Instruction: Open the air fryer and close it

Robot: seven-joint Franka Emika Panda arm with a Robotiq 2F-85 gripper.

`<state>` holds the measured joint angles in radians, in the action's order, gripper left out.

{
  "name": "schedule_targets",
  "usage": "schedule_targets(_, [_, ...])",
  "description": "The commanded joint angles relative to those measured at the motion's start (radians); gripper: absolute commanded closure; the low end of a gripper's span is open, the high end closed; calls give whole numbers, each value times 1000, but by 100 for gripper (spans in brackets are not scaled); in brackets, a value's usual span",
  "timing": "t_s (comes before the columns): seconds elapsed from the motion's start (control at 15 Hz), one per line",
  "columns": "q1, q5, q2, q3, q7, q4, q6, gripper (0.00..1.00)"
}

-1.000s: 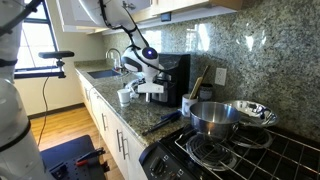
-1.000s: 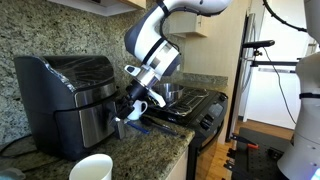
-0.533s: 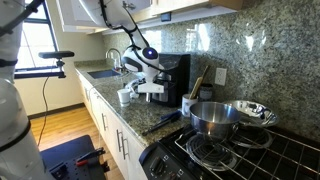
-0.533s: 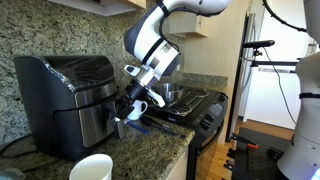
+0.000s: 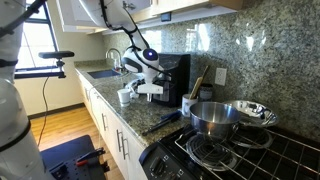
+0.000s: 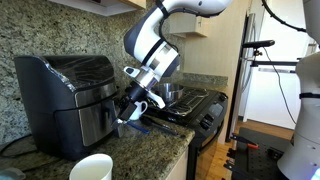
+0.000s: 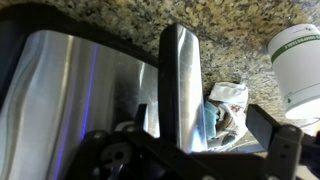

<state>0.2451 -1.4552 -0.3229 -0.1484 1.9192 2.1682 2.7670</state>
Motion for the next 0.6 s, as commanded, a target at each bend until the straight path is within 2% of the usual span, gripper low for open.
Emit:
schedule_targets(0.0, [-5,8,20,6,0,12,-1,0])
schedule_targets(0.53, [-24,7,88,24,-21,112,-20,0])
